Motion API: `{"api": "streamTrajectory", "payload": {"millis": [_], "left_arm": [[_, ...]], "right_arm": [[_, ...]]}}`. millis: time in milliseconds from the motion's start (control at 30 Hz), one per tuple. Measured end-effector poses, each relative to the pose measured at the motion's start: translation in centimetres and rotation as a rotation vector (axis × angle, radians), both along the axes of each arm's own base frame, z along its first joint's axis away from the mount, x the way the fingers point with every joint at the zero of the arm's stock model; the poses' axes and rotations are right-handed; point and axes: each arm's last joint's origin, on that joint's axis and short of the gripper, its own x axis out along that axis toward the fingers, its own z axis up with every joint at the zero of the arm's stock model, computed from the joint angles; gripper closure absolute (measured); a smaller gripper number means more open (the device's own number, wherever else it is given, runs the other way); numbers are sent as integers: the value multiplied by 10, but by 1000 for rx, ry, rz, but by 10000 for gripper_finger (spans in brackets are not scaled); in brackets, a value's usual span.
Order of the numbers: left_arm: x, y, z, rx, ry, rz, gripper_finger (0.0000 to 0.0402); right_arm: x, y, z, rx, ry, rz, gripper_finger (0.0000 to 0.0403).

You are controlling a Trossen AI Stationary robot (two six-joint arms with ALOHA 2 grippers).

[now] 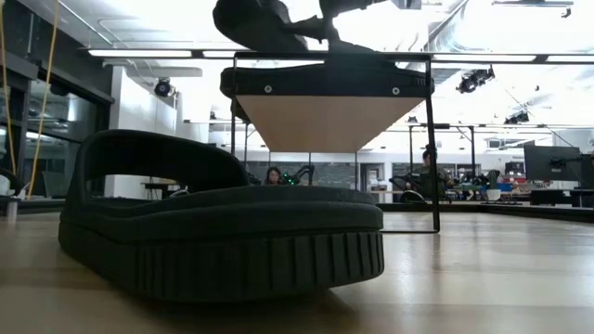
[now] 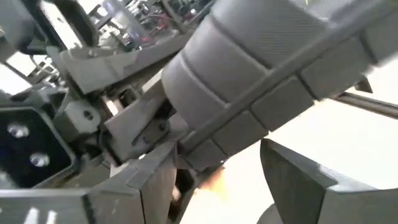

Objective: Pick and place slides into the shelf
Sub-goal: Put the black slipper on the shelf

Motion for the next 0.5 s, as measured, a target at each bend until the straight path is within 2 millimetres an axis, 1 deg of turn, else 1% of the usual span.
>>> {"api": "streamTrajectory", "payload": {"millis": [233,500], "left_arm": [[1,0,0,-7,-27,-24,381],[2,0,2,-11,-60,-66,381]], "right_arm": [[-1,-7,3,0,-27,-28,185],[-1,-8,4,13,-50,-49,185]]}}
